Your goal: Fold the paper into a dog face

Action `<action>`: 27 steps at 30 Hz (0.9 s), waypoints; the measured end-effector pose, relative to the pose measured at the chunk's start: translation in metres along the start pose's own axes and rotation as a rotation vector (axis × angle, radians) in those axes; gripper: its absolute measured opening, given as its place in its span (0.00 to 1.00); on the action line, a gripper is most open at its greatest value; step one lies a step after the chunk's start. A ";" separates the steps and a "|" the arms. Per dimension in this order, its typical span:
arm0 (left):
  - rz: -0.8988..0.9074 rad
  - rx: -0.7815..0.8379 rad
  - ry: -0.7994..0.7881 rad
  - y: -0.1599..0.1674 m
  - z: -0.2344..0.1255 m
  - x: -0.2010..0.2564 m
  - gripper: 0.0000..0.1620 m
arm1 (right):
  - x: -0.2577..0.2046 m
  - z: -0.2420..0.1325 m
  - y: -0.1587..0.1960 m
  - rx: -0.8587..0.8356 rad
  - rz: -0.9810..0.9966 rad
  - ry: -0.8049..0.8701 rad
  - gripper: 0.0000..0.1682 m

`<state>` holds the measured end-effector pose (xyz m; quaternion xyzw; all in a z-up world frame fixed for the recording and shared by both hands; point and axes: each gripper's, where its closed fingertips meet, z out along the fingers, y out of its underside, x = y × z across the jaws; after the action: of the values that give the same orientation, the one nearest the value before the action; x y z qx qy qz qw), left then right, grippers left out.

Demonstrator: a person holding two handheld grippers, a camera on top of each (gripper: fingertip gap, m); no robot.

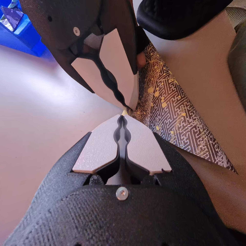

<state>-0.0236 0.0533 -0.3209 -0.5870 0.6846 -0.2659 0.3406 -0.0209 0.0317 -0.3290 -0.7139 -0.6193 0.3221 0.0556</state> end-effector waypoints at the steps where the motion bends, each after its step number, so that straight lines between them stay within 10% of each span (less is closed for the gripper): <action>1: 0.006 -0.011 0.007 0.002 0.002 0.002 0.00 | 0.000 0.000 0.000 -0.001 -0.002 0.001 0.00; 27: 0.067 -0.069 -0.008 0.007 0.004 0.007 0.00 | -0.001 0.000 0.000 -0.019 0.021 -0.030 0.00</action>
<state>-0.0257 0.0482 -0.3301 -0.5760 0.7114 -0.2284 0.3316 -0.0208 0.0311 -0.3285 -0.7159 -0.6157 0.3272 0.0361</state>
